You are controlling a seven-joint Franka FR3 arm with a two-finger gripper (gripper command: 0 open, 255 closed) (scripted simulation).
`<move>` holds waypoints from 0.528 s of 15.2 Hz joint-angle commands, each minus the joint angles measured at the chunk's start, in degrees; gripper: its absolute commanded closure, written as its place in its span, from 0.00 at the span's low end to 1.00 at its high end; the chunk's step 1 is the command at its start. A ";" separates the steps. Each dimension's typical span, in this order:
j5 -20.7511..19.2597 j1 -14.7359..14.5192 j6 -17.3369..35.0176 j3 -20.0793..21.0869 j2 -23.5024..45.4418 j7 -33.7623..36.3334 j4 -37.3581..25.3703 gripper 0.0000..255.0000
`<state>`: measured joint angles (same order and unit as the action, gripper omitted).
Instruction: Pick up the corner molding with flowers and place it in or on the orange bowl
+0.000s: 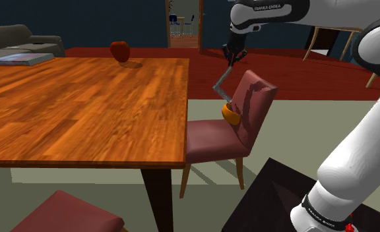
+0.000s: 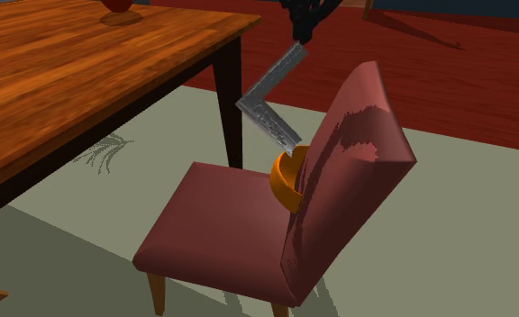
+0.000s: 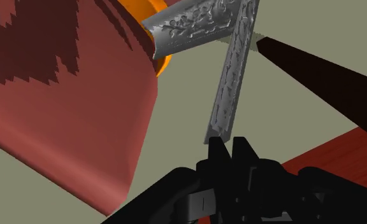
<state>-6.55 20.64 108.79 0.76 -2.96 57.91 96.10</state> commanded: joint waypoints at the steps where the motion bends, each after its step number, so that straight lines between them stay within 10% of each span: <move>1: 0.57 0.89 -2.18 -1.04 -1.27 -2.31 -1.10 1.00; 8: 1.93 3.33 -8.64 -4.15 -3.83 -8.65 -5.53 1.00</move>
<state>-4.71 23.73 100.58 -3.07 -6.00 49.90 90.22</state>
